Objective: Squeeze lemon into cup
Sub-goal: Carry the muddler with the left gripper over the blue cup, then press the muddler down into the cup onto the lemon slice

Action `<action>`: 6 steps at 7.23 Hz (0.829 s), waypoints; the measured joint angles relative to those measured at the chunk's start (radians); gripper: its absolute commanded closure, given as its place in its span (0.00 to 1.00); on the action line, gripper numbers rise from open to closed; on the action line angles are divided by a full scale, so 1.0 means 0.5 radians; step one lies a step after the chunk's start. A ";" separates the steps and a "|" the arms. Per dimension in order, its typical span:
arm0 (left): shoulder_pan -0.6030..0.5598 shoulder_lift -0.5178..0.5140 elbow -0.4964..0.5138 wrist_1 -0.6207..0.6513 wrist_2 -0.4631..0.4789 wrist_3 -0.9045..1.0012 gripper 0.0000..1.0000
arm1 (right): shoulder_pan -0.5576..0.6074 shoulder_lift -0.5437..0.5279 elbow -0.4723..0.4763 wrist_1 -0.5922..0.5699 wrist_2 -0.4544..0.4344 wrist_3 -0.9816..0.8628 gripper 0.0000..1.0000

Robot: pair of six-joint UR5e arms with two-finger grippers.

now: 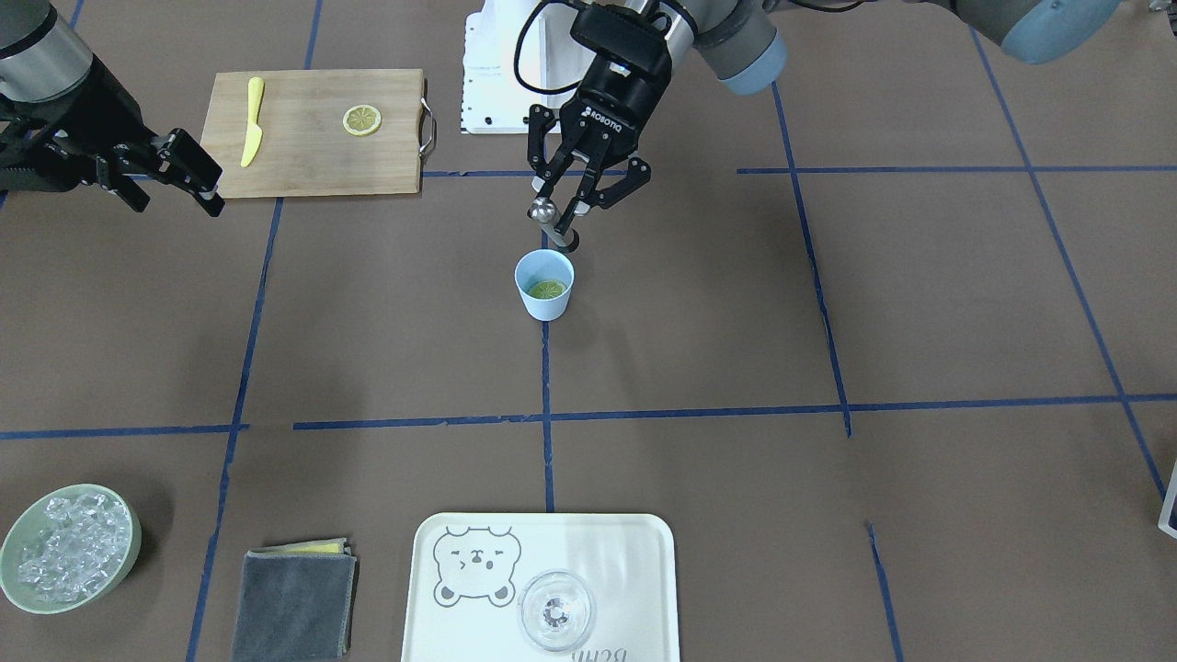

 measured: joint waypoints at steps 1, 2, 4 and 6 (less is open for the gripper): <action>0.037 -0.044 0.081 -0.051 0.084 0.003 1.00 | 0.000 -0.001 0.000 0.000 0.000 0.002 0.00; 0.052 -0.083 0.147 -0.070 0.119 0.004 1.00 | -0.002 -0.002 -0.001 0.000 -0.001 0.004 0.00; 0.073 -0.108 0.248 -0.083 0.139 -0.002 1.00 | -0.003 -0.001 -0.005 0.000 0.000 0.004 0.00; 0.094 -0.146 0.382 -0.088 0.143 -0.034 1.00 | -0.005 0.002 -0.006 0.000 0.001 0.010 0.00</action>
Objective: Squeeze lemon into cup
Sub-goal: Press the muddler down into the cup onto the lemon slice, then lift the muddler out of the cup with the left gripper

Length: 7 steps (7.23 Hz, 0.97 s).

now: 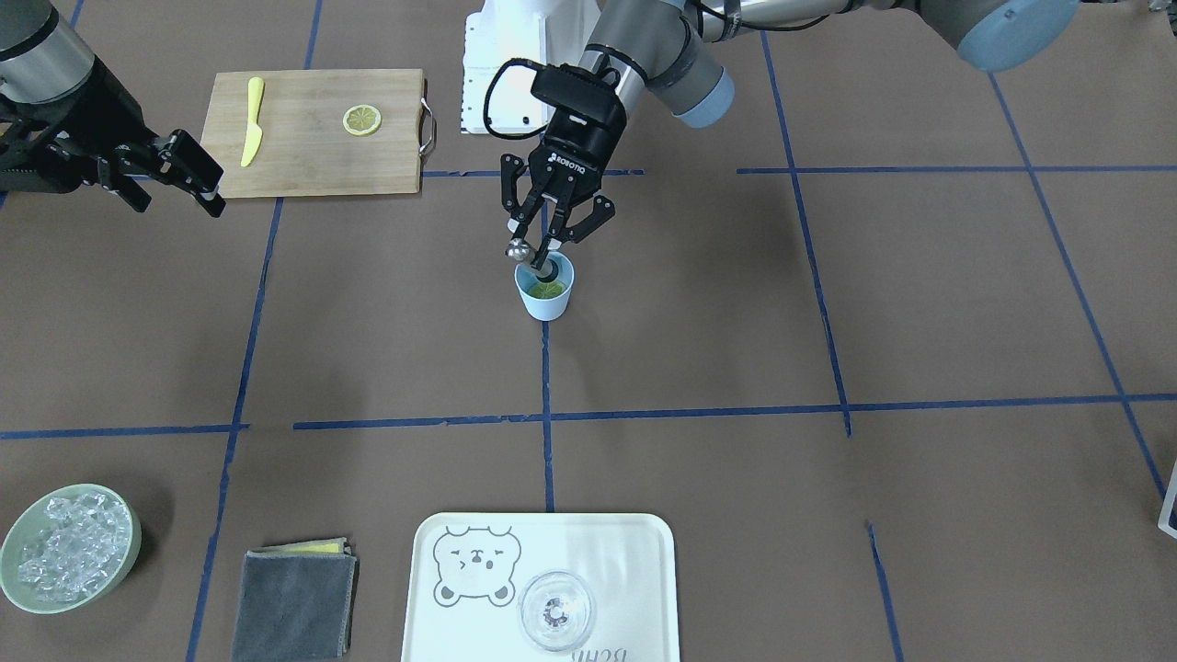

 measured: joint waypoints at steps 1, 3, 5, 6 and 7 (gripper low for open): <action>0.003 -0.021 0.059 -0.006 0.000 -0.016 1.00 | 0.000 0.003 -0.001 0.000 -0.001 0.003 0.00; 0.009 -0.033 0.106 -0.012 -0.001 -0.023 1.00 | -0.002 0.012 0.001 0.000 -0.002 0.011 0.00; 0.013 -0.029 0.110 -0.012 -0.002 -0.023 1.00 | -0.002 0.018 0.005 0.000 -0.002 0.019 0.00; 0.015 -0.028 0.105 -0.012 -0.003 -0.018 1.00 | -0.003 0.019 0.006 0.000 -0.002 0.021 0.00; 0.016 -0.030 0.075 -0.012 -0.005 -0.007 1.00 | -0.004 0.019 0.006 0.000 -0.002 0.022 0.00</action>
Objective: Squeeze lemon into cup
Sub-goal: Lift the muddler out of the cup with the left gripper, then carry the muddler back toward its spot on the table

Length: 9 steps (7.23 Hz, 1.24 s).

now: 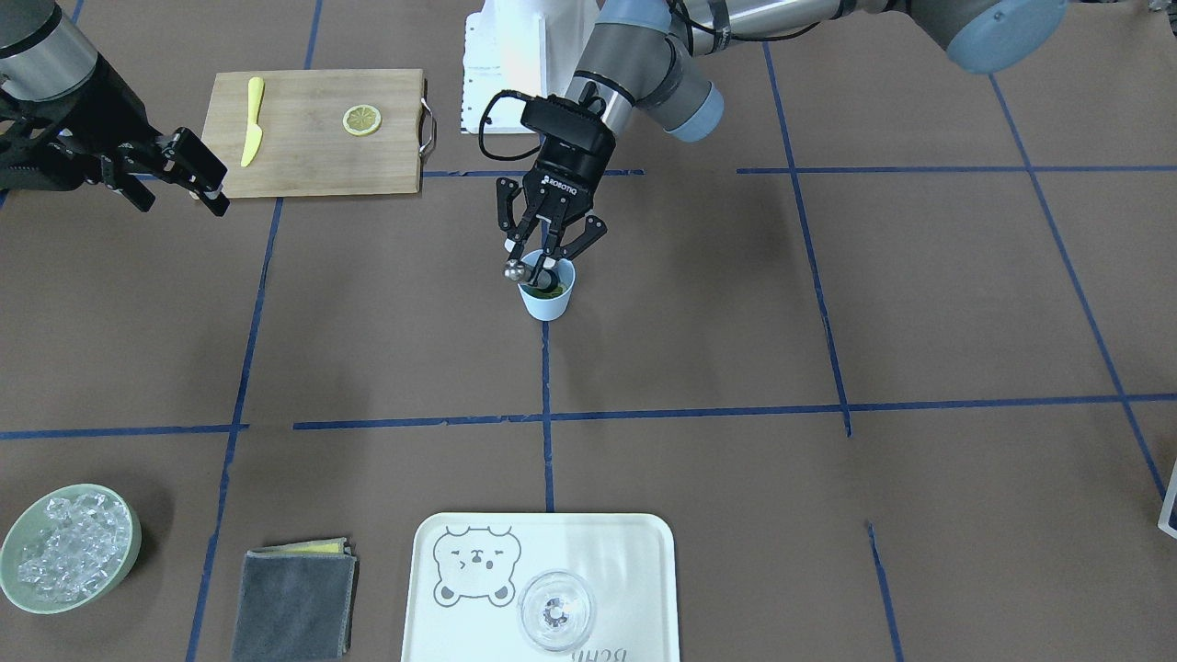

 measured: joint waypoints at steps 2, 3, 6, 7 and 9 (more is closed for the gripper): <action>-0.026 -0.004 -0.146 0.007 -0.037 0.094 1.00 | 0.001 0.000 0.002 0.000 0.002 0.002 0.00; -0.088 -0.013 -0.220 0.030 -0.146 0.154 1.00 | 0.002 0.000 0.004 0.000 0.003 0.002 0.00; -0.493 -0.032 -0.385 0.407 -1.006 0.178 1.00 | 0.003 -0.010 0.027 0.000 0.002 0.005 0.00; -0.600 -0.021 -0.480 0.651 -1.263 0.167 1.00 | 0.003 -0.011 0.030 0.000 0.002 0.005 0.00; -0.715 0.037 -0.683 1.270 -1.584 0.110 1.00 | 0.002 -0.015 0.029 0.000 0.000 0.008 0.00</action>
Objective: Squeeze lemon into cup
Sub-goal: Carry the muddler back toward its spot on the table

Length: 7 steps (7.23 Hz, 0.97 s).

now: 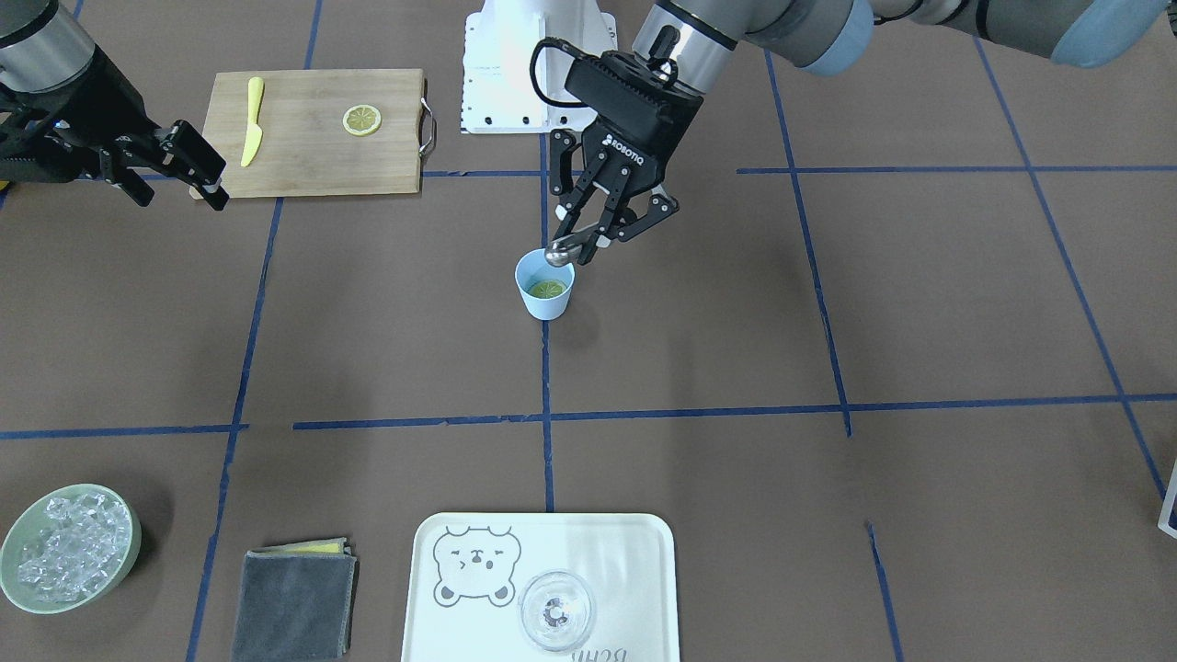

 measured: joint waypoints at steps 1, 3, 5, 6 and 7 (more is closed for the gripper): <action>-0.115 0.076 -0.036 0.220 -0.278 -0.025 1.00 | -0.001 -0.002 -0.004 0.000 -0.002 0.001 0.00; -0.334 0.372 -0.052 0.369 -0.730 -0.061 1.00 | -0.002 -0.003 -0.007 0.000 -0.005 0.000 0.00; -0.472 0.599 0.014 0.396 -0.836 -0.238 1.00 | -0.004 -0.001 -0.007 0.001 -0.006 0.000 0.00; -0.511 0.699 0.088 0.396 -0.844 -0.349 1.00 | -0.004 -0.001 -0.006 0.005 -0.007 0.000 0.00; -0.532 0.770 0.175 0.391 -0.845 -0.393 1.00 | -0.005 0.000 -0.005 0.010 -0.008 0.000 0.00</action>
